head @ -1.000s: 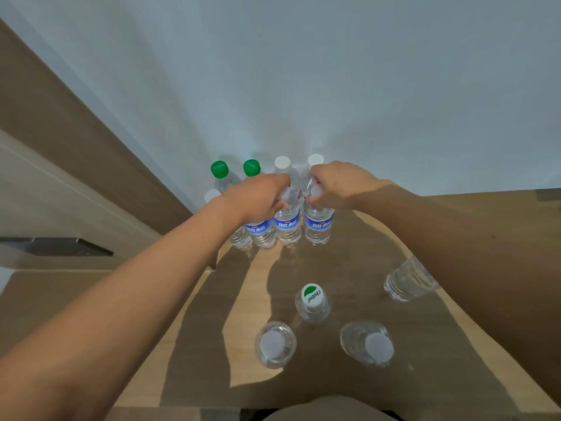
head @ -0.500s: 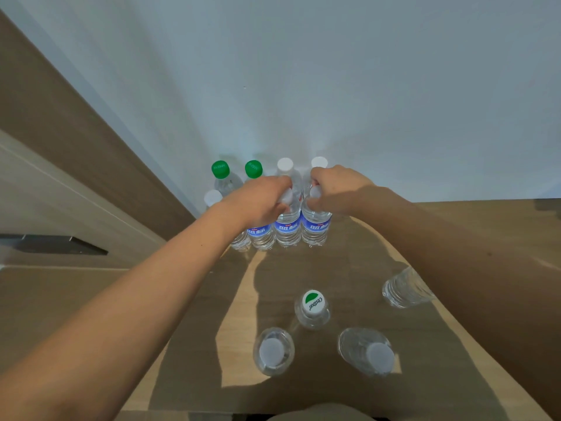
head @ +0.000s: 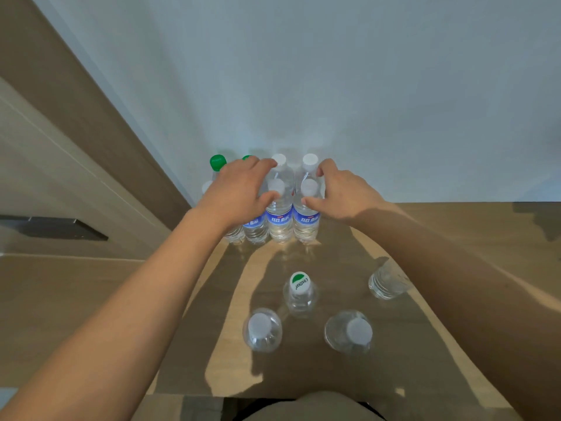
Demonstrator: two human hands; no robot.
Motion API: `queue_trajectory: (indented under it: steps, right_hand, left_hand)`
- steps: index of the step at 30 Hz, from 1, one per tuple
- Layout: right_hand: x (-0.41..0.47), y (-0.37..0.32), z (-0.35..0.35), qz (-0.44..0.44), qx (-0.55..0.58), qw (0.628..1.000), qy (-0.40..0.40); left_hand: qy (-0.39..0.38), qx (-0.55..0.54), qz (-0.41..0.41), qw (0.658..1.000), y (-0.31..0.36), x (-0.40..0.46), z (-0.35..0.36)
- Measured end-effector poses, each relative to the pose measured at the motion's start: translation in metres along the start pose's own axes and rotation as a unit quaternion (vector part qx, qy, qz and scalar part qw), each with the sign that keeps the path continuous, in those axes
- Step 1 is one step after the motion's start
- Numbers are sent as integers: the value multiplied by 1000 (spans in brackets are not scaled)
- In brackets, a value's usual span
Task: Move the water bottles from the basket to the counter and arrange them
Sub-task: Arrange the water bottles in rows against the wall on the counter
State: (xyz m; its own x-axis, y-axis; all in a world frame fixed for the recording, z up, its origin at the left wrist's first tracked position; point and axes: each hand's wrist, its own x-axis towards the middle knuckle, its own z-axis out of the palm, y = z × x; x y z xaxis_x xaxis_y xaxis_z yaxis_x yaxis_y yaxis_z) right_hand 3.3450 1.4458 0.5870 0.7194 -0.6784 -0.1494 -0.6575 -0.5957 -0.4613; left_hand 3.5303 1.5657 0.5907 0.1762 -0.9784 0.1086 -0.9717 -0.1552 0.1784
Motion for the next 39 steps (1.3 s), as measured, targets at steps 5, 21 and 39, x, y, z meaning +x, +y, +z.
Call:
queue_trajectory:
  steps: [5,21,39]
  right_hand:
    - [-41,-3,-12,-58,-3,998,-3]
    - [-108,-26,10,-208,-108,956,-178]
    - [-85,-46,46,-198,-206,938,-197]
  left_hand:
    - [19,-93,-48,994,28,-50,-16]
    - [-87,-68,-193,975,90,-174,-13]
    - [-80,-74,-192,975,72,-201,17]
